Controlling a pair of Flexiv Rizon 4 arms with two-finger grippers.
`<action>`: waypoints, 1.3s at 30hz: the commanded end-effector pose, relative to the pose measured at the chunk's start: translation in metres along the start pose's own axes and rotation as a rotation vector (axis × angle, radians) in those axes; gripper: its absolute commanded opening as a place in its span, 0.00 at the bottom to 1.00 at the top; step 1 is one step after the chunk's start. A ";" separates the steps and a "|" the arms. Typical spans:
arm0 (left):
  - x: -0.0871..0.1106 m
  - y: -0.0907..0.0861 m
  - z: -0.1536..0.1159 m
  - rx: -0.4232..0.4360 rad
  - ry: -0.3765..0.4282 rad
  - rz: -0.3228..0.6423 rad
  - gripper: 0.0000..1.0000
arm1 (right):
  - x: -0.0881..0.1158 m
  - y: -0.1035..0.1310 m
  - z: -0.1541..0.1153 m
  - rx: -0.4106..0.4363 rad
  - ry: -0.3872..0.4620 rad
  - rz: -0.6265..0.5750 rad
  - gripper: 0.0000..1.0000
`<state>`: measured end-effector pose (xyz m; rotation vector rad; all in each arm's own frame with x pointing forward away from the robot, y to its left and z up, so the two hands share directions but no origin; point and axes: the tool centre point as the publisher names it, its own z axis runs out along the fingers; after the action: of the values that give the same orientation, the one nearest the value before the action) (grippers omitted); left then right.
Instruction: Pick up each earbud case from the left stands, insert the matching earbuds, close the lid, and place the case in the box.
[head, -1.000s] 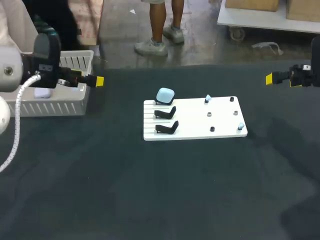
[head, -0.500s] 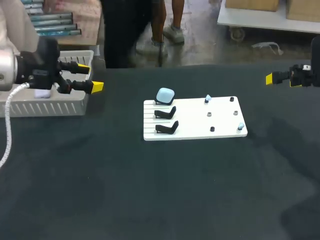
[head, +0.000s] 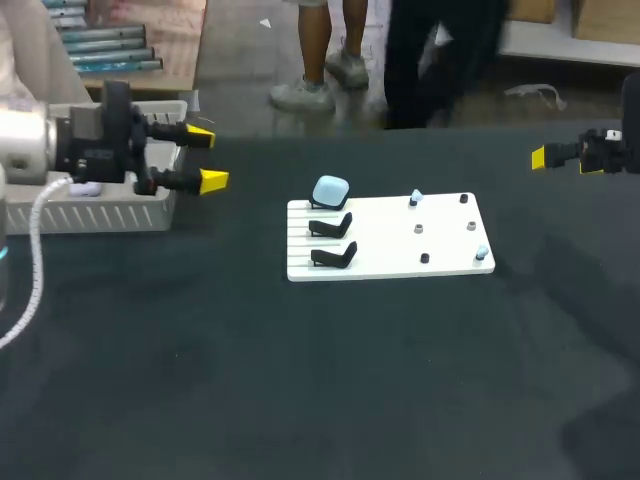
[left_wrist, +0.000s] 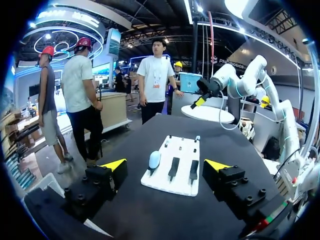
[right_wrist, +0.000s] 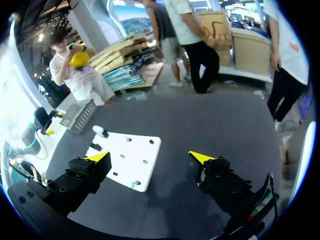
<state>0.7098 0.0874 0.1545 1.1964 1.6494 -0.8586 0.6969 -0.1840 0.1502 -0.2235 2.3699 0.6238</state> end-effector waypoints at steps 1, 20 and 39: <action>-0.001 0.002 0.038 0.008 0.052 0.040 1.00 | 0.000 0.000 0.000 -0.001 0.000 -0.001 1.00; 0.024 0.004 0.111 0.108 0.105 0.111 1.00 | 0.000 0.000 0.000 -0.001 0.000 -0.001 1.00; 0.024 0.005 0.111 0.104 0.110 0.101 1.00 | 0.000 0.000 0.000 -0.001 0.000 -0.001 1.00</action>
<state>0.7406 -0.0025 0.0933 1.4106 1.6340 -0.8384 0.6970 -0.1840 0.1502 -0.2235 2.3700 0.6238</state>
